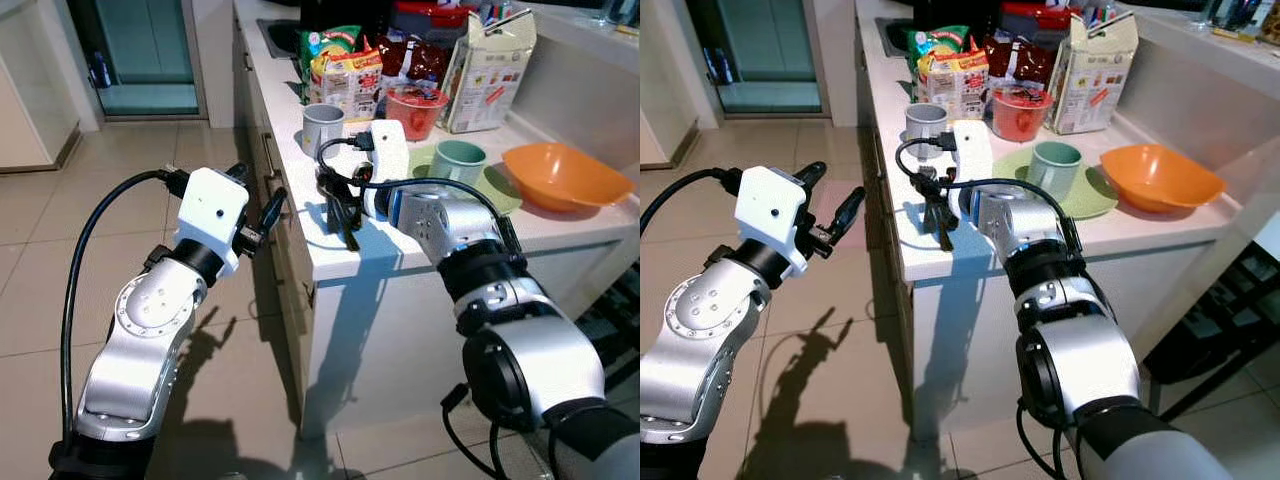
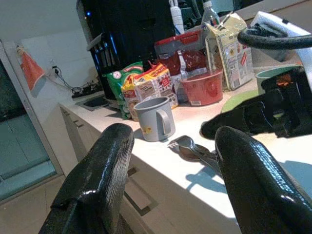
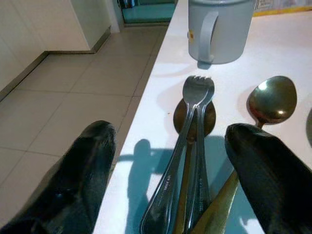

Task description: Setting the table

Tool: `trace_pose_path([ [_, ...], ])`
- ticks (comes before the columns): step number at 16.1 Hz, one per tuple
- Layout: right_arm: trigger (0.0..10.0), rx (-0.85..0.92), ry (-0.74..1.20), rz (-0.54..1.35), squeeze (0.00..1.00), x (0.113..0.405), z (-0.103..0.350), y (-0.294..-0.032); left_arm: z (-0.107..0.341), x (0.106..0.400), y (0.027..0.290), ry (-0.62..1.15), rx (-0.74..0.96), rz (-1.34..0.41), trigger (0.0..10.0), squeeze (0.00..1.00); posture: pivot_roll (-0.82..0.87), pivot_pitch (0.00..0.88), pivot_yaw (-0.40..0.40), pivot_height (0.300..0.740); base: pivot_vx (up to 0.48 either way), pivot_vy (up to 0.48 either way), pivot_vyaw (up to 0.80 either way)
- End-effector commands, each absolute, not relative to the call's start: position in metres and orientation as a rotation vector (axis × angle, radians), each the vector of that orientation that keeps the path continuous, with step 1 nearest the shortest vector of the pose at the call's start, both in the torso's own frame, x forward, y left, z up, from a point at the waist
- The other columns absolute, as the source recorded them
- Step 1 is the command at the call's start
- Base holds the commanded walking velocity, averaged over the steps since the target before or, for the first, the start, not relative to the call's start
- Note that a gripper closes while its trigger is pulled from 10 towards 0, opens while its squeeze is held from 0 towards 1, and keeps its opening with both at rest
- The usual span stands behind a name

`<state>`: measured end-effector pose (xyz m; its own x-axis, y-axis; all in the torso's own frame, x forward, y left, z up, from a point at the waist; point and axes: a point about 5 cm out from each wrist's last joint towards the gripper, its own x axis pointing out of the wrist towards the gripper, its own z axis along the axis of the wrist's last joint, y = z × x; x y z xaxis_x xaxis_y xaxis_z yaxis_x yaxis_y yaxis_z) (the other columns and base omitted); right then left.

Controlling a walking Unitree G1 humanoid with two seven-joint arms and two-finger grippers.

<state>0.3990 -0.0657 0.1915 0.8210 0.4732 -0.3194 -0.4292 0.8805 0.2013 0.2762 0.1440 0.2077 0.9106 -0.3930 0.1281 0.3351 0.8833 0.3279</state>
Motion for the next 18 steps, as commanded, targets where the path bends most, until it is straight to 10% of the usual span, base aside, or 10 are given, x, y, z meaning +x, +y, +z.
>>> trace_pose_path([
  [1, 10.0, 0.131, 0.354, 0.478, 1.0, 0.401, 0.196, -0.07, 0.21, 0.275, 0.143, -0.197, 0.322, -0.375, 10.0, 0.0, 0.03, 0.0, -0.066, 0.74, 0.0, 0.0, 0.0],
  [6, 10.0, 0.057, 0.178, 0.413, 1.0, 0.406, 0.213, -0.079, 0.209, 0.278, 0.144, -0.177, 0.334, -0.315, 10.0, 0.0, 0.05, 0.0, -0.09, 0.74, 0.0, 0.0, 0.0],
  [7, 10.0, 0.125, -0.005, 0.377, 0.13, 0.398, 0.233, -0.089, 0.21, 0.278, 0.145, -0.183, 0.333, -0.271, 10.0, 0.0, 0.06, 0.0, -0.092, 0.74, 0.0, 0.0, 0.0],
  [8, 10.0, 0.167, -0.085, 0.385, 0.0, 0.389, 0.24, -0.094, 0.209, 0.278, 0.146, -0.171, 0.337, -0.242, 10.0, 0.0, 0.05, 0.0, -0.087, 0.74, 0.0, 0.0, 0.0],
  [13, 10.0, 0.071, -0.194, 0.35, 0.0, 0.294, 0.201, -0.124, 0.205, 0.284, 0.136, -0.168, 0.228, -0.202, 10.0, 0.0, -0.02, 0.0, -0.014, 0.74, 0.0, 0.0, 0.0],
  [18, 10.0, 0.084, -0.003, 0.266, 0.0, 0.281, 0.181, -0.134, 0.208, 0.289, 0.133, -0.18, 0.224, -0.171, 10.0, 0.0, -0.01, 0.0, -0.02, 0.74, 0.0, 0.0, 0.0],
])
